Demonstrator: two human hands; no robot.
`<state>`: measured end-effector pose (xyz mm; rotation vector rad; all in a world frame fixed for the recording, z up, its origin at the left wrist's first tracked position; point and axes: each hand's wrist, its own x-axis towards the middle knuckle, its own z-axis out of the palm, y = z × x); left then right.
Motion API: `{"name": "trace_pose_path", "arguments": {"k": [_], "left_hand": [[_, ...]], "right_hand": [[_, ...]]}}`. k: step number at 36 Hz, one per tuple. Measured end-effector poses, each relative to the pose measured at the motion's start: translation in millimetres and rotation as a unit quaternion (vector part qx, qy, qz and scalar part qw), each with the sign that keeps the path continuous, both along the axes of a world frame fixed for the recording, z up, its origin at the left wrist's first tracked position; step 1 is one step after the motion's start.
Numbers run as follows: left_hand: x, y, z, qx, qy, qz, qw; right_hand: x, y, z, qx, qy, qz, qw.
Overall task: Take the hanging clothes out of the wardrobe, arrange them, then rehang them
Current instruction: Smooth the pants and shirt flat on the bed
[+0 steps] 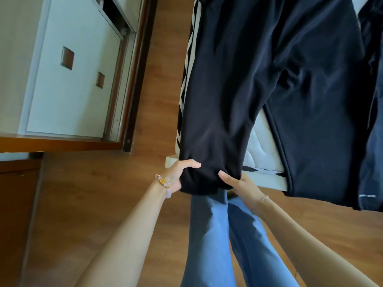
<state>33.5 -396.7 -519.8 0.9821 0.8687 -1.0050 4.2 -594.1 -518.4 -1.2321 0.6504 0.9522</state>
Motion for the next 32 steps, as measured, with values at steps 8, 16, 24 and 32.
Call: {"name": "trace_pose_path", "arguments": {"k": [8, 16, 24, 32], "left_hand": [[-8.7, -15.9, 15.9, 0.014, -0.059, 0.085, 0.995], [-22.5, 45.5, 16.1, 0.264, -0.120, -0.095, 0.952], [-19.2, 94.5, 16.2, 0.434, -0.158, -0.133, 0.877], [-14.2, 80.6, -16.3, 0.610, -0.127, -0.278, 0.731]], "right_hand": [[-7.8, -32.8, 6.7, -0.028, 0.014, -0.127, 0.991], [-20.5, -34.6, -1.3, -0.108, 0.019, 0.005, 0.994], [-26.3, 6.3, -22.0, -0.097, 0.055, 0.112, 0.987], [-37.4, -16.5, -47.1, -0.194, 0.069, 0.207, 0.956]]}}
